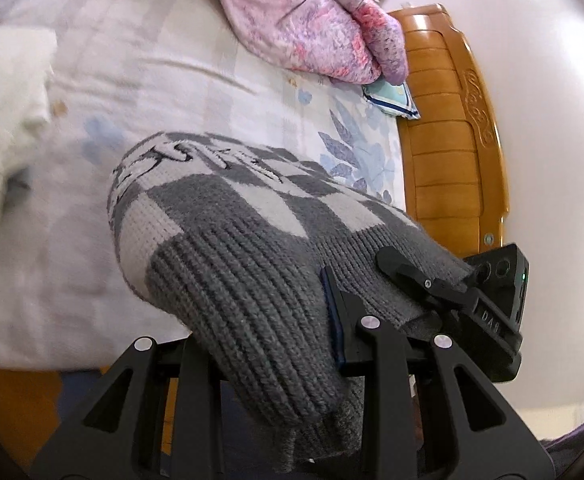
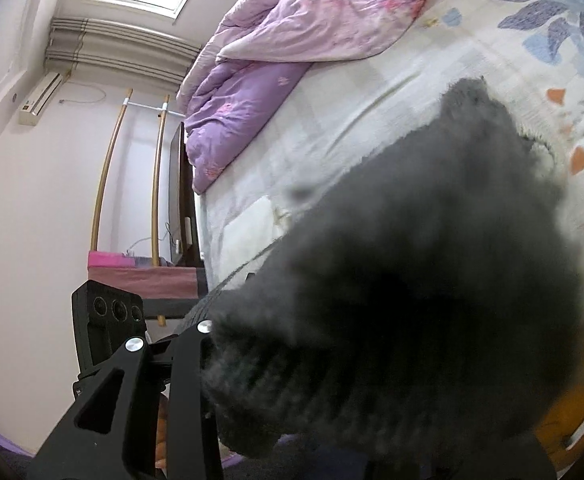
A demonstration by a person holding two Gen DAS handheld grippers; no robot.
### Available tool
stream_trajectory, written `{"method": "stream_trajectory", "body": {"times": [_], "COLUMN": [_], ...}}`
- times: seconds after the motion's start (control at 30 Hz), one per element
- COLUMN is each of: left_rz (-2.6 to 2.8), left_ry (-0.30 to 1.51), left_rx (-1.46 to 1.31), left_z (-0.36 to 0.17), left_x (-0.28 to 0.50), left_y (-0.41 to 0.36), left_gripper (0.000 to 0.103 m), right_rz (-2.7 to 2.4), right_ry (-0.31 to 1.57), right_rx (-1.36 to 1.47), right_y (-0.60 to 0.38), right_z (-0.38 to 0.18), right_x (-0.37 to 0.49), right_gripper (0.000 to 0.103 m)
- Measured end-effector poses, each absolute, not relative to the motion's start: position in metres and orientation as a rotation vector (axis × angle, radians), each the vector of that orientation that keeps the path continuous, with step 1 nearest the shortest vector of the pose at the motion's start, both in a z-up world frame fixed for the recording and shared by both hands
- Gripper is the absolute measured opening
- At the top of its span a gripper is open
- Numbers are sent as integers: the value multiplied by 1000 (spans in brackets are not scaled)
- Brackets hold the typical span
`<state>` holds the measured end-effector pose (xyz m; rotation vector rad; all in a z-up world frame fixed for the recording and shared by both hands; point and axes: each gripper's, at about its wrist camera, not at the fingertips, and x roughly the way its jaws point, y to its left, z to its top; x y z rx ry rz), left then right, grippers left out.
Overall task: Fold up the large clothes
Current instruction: 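Carry the folded cardigan bundle with both tools and lower it onto the bed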
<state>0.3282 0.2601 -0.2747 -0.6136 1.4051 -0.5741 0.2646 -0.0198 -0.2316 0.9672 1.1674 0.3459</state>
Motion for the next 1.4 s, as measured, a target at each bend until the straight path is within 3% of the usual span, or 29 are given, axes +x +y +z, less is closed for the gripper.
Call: {"method": "stream_trajectory", "body": {"times": [0.17, 0.6, 0.83, 0.97, 1.13, 1.23, 1.33, 1.4], "left_rz": [-579, -543, -532, -489, -338, -290, -253, -228], "left_ry": [1387, 1190, 1042, 1055, 1283, 1336, 1325, 1325], "left_rx": [-568, -608, -527, -469, -407, -418, -489, -478], "left_z": [-253, -202, -192, -233, -354, -405, -420, -424], "left_x": [343, 437, 499, 498, 452, 418, 401, 401], "left_y": [346, 519, 587, 617, 633, 638, 649, 655], "left_gripper": [27, 27, 27, 28, 28, 28, 36, 50], "right_rz": [357, 494, 544, 575, 504, 470, 467, 467], "right_ry": [1147, 1051, 968, 1067, 1404, 1495, 1512, 1525], "right_rx": [985, 823, 815, 885, 906, 924, 911, 891], "right_y": [70, 236, 299, 328, 360, 366, 371, 379], "right_z": [-214, -162, -178, -248, -374, -415, -426, -430], "right_x": [273, 406, 461, 458, 417, 387, 378, 391], "right_gripper": [34, 34, 34, 34, 33, 34, 36, 37]}}
